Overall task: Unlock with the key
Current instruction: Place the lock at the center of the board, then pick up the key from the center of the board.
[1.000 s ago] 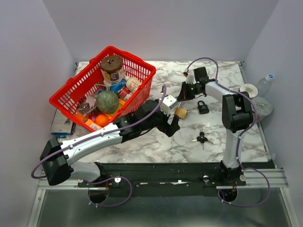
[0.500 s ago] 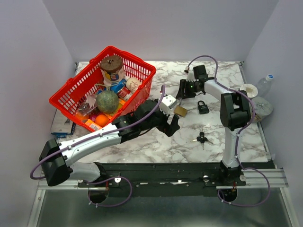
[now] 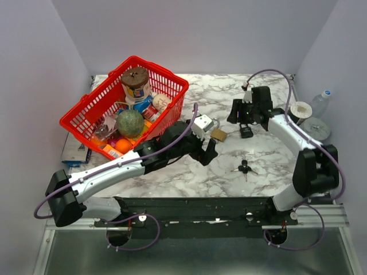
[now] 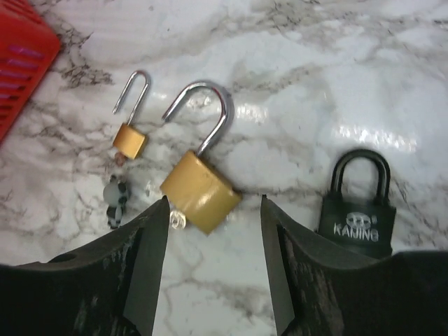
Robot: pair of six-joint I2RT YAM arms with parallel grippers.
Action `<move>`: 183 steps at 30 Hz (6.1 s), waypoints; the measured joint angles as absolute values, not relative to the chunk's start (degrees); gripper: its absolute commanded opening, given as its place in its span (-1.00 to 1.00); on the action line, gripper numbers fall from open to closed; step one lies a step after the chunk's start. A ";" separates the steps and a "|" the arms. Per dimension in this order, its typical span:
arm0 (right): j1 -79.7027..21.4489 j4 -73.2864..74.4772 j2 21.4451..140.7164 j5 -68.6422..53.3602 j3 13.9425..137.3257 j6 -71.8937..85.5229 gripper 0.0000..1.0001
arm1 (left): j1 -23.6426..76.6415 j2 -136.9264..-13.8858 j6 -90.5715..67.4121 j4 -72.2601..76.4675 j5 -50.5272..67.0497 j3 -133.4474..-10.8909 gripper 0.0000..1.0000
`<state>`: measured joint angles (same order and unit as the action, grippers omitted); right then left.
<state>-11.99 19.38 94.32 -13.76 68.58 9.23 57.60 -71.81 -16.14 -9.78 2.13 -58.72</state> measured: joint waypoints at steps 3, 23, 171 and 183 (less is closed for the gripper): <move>-11.94 19.44 84.60 -11.99 60.55 9.87 0.22 | 57.91 -71.29 -16.19 -9.76 2.11 -58.72 0.96; -12.38 30.83 69.45 -3.40 37.41 22.41 0.10 | 58.63 -69.89 -19.11 -9.72 2.24 -58.72 0.95; -24.27 22.68 71.64 -2.46 37.12 32.40 -0.99 | 58.61 -77.03 -24.91 -16.82 3.05 -63.31 0.94; -24.25 21.87 56.27 -20.16 41.69 30.81 -0.99 | 58.63 -70.30 -22.06 -11.92 9.02 -60.12 0.96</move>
<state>-24.25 21.87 56.27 -20.16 41.69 30.81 58.63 -70.30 -22.06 -11.92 9.02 -60.12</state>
